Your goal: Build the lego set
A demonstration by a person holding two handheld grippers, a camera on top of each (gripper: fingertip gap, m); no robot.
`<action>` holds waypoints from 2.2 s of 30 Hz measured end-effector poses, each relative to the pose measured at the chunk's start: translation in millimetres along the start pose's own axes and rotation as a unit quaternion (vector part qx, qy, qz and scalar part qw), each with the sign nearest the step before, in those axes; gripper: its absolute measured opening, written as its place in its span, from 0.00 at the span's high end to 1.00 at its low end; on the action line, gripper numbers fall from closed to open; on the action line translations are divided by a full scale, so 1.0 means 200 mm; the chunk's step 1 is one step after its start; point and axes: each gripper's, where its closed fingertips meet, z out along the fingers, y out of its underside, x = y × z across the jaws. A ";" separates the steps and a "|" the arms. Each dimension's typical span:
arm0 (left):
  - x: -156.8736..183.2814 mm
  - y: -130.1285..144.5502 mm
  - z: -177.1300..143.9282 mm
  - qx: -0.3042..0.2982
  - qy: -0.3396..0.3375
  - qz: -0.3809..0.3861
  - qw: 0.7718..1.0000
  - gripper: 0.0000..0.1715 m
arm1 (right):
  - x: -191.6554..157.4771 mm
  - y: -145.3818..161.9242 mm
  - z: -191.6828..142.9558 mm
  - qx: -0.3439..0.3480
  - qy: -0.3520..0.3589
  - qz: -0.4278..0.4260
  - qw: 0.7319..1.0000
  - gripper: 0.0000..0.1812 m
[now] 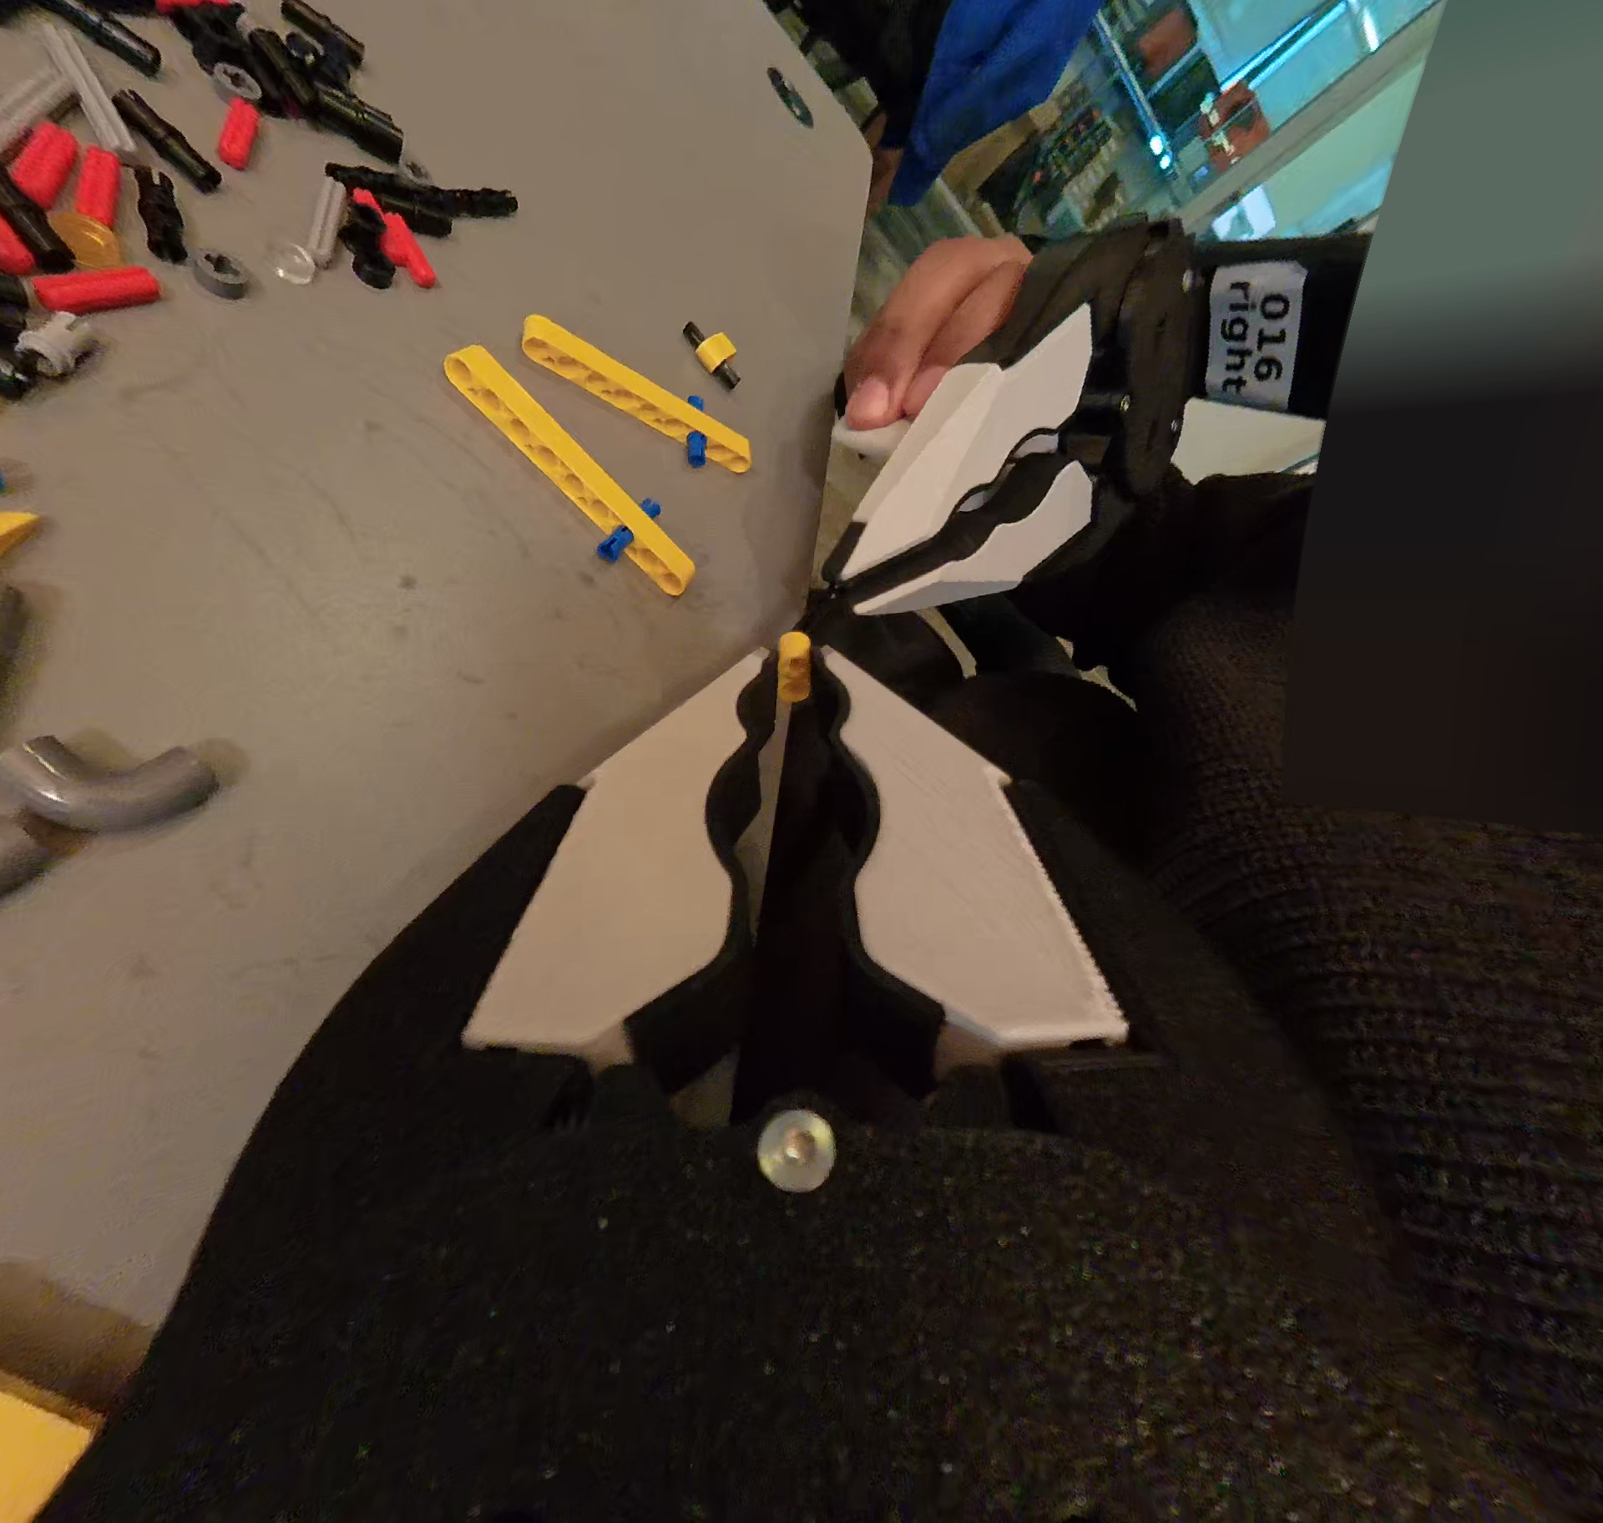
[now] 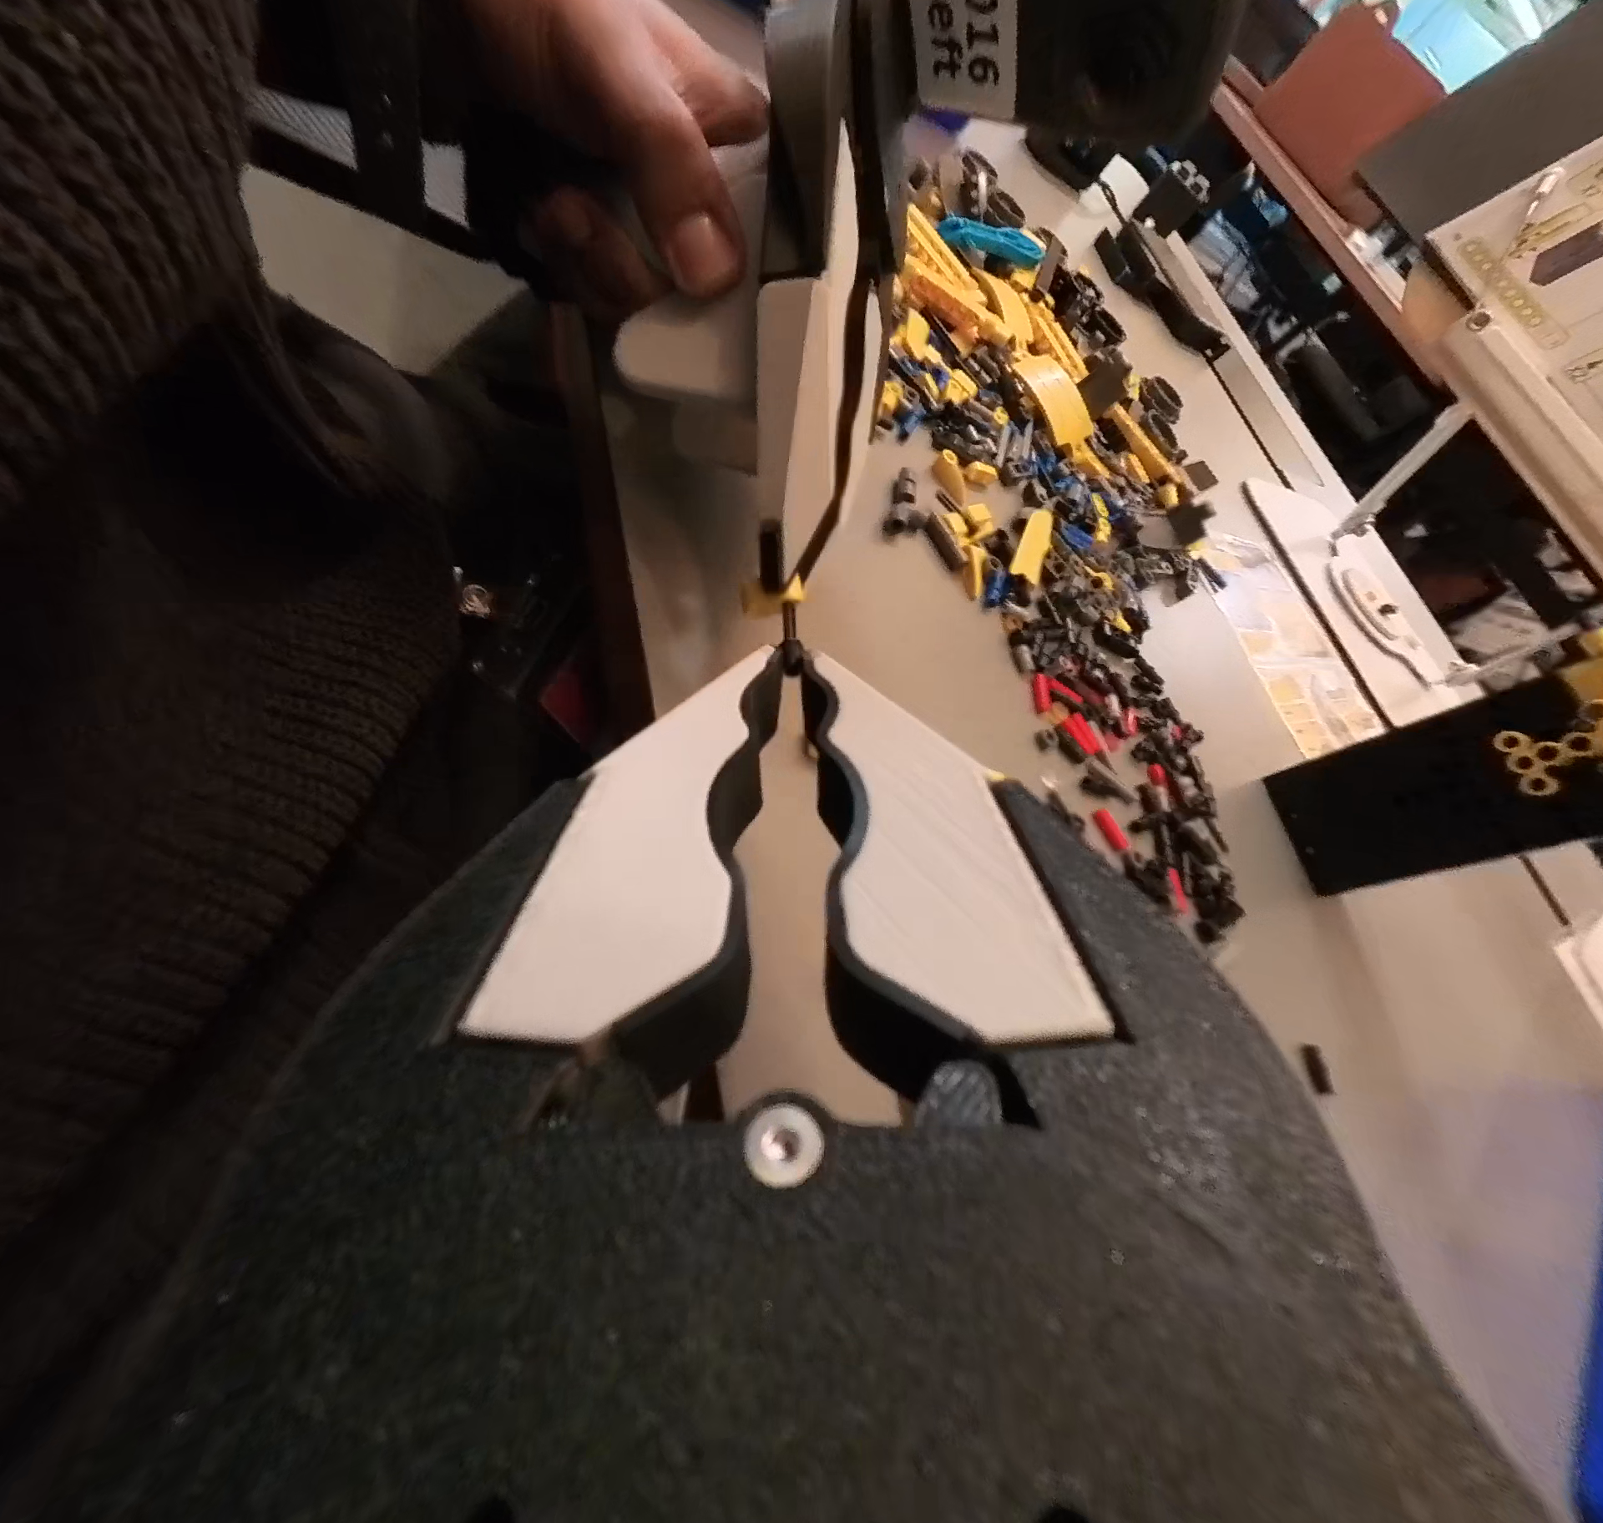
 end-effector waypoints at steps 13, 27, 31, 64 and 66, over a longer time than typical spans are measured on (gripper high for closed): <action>0.00 -0.01 -0.01 0.001 0.000 0.006 1.000 0.96 | 0.01 0.04 0.01 -0.026 0.015 0.016 0.999 0.98; -0.13 0.07 -0.05 -0.036 -0.176 0.128 0.975 0.96 | -0.03 0.15 0.04 -0.109 0.014 0.025 0.994 0.98; -0.13 0.12 -0.09 -0.054 -0.206 0.165 0.963 0.96 | -0.03 0.14 0.05 -0.106 0.014 0.027 0.994 0.98; 0.22 0.00 -0.14 0.105 -0.027 0.175 0.979 1.00 | -0.02 -0.27 0.01 0.098 -0.069 0.154 0.981 0.97; 0.26 -0.02 -0.16 0.124 0.027 0.122 0.984 1.00 | 0.00 -0.30 -0.01 0.116 -0.038 0.118 0.985 0.94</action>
